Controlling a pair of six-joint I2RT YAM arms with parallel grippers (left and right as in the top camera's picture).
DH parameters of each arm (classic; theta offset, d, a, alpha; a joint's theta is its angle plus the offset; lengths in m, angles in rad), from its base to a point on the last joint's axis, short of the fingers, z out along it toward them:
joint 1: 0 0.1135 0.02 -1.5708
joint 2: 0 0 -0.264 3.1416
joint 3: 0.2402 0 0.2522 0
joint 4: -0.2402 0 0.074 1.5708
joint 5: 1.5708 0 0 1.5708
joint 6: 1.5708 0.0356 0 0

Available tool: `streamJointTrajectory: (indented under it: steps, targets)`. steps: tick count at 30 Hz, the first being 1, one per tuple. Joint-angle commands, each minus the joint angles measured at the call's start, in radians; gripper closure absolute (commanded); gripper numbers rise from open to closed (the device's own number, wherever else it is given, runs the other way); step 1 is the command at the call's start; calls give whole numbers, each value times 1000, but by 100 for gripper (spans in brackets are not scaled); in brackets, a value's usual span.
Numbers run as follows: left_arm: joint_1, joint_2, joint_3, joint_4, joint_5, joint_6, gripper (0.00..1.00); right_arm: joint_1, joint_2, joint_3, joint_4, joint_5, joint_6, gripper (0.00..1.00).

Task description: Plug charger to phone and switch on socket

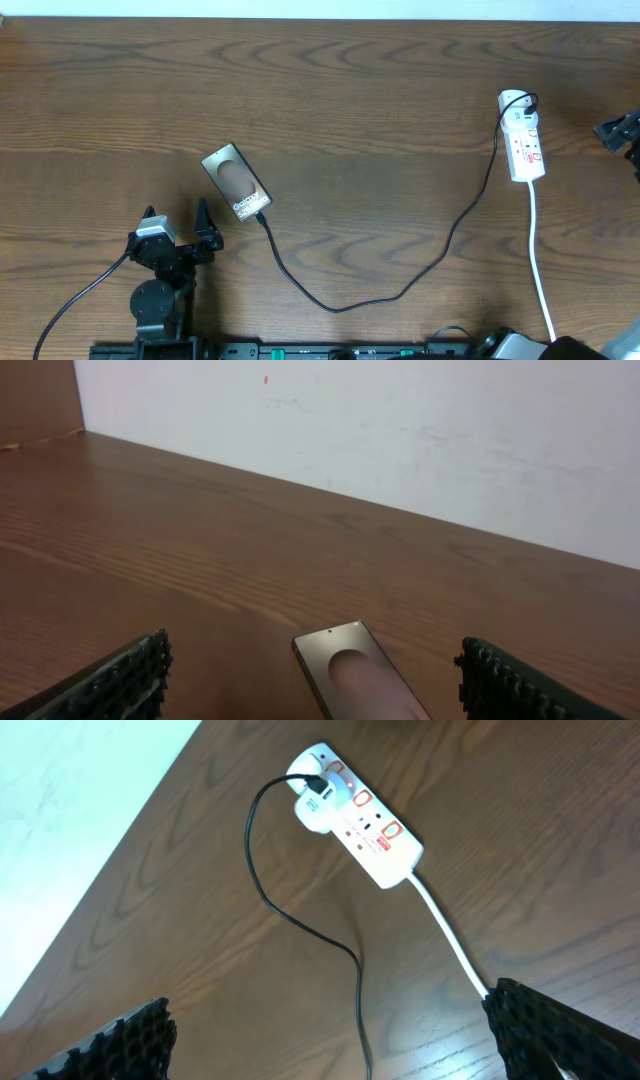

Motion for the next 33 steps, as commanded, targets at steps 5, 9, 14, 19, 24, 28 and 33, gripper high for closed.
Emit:
streamJointTrajectory:
  steps: [5, 9, 14, 19, 24, 28, 33]
  targets:
    - [5, -5, -9, -51, -11, 23, 10, 5, -3, 2, -2, 0, 4, 1]
    - [5, -5, -9, -51, -11, 23, 10, 5, -3, 2, -2, 0, 4, 1]
    - [5, -5, -9, -51, -11, 23, 10, 5, -3, 2, -2, 0, 4, 1]
    - [5, -5, -9, -51, -11, 23, 10, 5, -3, 2, -2, 0, 4, 1]
    - [5, -5, -9, -51, -11, 23, 10, 6, -8, 2, -2, 12, 4, 1]
    - [5, -5, -9, -51, -11, 23, 10, 20, -36, -17, 55, 26, 5, 1]
    - [5, -5, -9, -51, -11, 23, 10, 129, -161, -166, 295, 120, 5, 1]
